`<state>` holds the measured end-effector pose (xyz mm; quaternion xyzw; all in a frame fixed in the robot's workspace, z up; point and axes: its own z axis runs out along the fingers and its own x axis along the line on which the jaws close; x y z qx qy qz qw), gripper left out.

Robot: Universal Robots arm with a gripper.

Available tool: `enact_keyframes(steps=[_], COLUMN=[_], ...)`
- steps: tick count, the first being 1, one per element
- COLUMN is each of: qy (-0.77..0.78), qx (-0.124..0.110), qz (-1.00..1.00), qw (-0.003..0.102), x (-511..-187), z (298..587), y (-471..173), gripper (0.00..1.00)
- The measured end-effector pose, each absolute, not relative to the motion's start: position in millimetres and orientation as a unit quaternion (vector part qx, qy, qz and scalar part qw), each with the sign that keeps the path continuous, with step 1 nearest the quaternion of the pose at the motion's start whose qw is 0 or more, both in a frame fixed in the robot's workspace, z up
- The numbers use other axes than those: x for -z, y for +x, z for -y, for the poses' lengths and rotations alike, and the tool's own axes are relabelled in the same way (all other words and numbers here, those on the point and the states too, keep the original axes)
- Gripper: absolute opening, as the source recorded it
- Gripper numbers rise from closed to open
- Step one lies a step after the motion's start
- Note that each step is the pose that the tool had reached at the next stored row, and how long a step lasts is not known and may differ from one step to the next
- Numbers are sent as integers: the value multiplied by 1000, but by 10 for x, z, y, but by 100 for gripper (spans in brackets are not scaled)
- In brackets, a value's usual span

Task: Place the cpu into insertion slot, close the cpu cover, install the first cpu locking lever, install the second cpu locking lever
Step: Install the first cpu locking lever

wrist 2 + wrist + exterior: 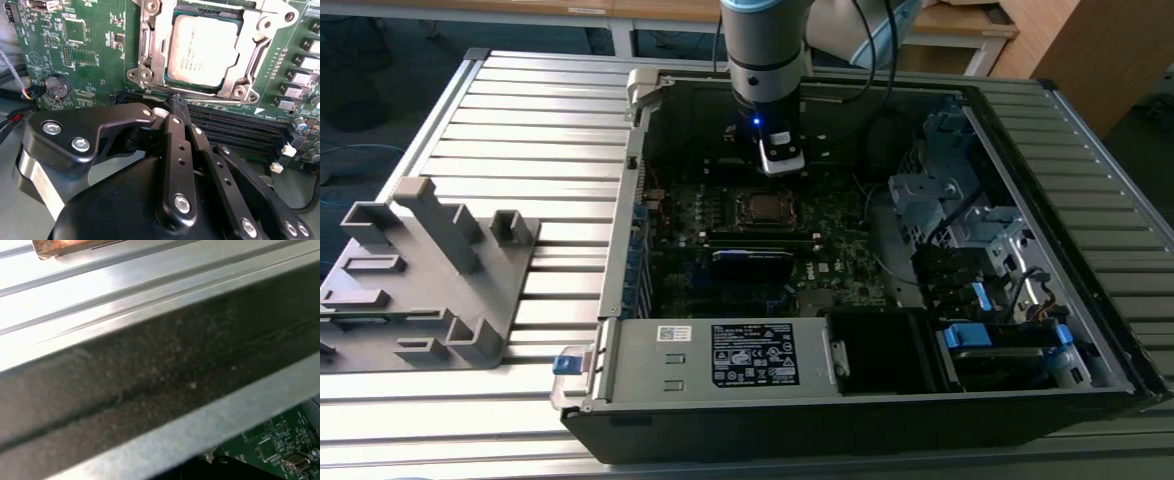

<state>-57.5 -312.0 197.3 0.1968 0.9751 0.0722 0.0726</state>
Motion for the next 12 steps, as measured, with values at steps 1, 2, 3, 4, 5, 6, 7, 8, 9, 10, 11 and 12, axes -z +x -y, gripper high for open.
enact_keyframes(steps=[1,2,3,4,5,6,7,8,9,10,11,12], qy=[197,197,196,196,196,196,196,196,196,196,196,196], qx=[-70,-68,-66,-65,-65,-65,-65,-65,-65,-65,-65,-65], qz=[-975,-975,-976,-976,-976,-976,-976,-976,-976,-976,-976,-976], qw=[73,74,74,74,74,74,74,74,74,74,74,74], x=[-1970,-1967,-1964,-1964,-1964,-1964,-1963,-1963,-1962,-1962,-1962,-1962], z=[3120,3120,3120,3121,3121,3121,3121,3120,3120,3120,3120,3119], y=[-575,-575,-575,-575,-575,-575,-575,-575,-575,-575,-575,-575], gripper=[11,11,11,11,11,11,11,11,11,11,11,11])
